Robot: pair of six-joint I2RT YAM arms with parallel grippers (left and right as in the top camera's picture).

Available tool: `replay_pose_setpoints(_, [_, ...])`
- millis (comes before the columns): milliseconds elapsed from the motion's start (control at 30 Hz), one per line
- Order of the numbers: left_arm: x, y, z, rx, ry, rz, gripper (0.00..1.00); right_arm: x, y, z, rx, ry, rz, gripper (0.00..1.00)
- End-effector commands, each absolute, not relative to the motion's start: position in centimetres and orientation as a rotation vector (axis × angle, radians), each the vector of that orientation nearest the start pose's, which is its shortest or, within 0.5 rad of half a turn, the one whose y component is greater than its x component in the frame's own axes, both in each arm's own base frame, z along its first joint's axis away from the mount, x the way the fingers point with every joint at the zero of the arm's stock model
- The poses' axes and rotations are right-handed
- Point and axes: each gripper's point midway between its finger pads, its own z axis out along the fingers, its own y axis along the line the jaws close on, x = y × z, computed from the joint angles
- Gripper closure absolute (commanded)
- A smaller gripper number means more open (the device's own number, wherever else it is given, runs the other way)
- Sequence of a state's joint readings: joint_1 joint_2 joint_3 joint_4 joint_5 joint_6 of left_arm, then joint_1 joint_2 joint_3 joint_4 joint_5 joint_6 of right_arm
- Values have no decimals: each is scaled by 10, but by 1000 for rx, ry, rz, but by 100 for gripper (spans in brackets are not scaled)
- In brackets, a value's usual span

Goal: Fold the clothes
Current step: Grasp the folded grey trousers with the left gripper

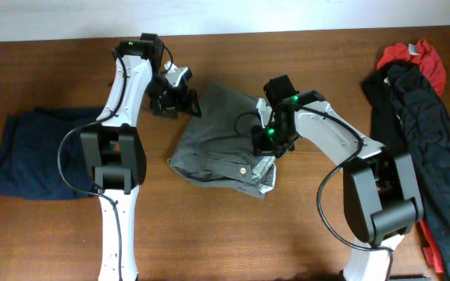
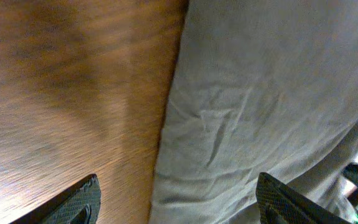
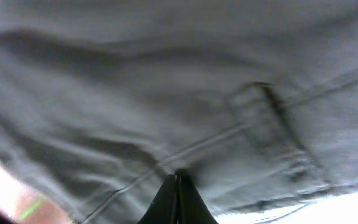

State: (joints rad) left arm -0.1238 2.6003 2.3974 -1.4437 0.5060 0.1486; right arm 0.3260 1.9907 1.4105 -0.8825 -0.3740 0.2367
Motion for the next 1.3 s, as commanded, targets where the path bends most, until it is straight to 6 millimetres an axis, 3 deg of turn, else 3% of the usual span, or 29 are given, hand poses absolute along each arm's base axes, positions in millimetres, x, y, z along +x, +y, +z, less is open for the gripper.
replay_pose_setpoints(0, [454,-164,28,437,3057,-1055,21,347,174,20,-16,3142,485,96])
replay_pose_setpoints(100, [445,-179,29,453,3035,-1210,21,346,173,16,22,3158,480,96])
replay_pose_setpoints(333, [422,-204,31,526,3095,-1231,23,346,173,15,21,3158,480,96])
replay_pose_setpoints(500, [408,-223,25,648,3136,-1143,35,346,173,15,21,3158,480,96])
replay_pose_setpoints(600, [404,-231,21,717,3143,-1077,51,346,173,15,21,3158,480,96])
replay_pose_setpoints(700, [403,-234,17,755,3148,-1025,89,345,173,15,21,3161,480,96])
replay_pose_setpoints(733, [403,-232,16,760,3157,-1001,98,344,173,16,23,3165,478,96])
replay_pose_setpoints(833, [403,-220,18,731,3194,-954,99,339,168,23,2,3181,471,96])
replay_pose_setpoints(967, [411,-199,37,650,3184,-957,99,339,164,44,-37,3156,477,96])
replay_pose_setpoints(1133, [428,-151,85,498,3138,-809,99,341,165,84,-103,3066,502,96])
replay_pose_setpoints(1267, [431,-102,138,379,3068,-706,99,341,164,109,-115,3000,519,96])
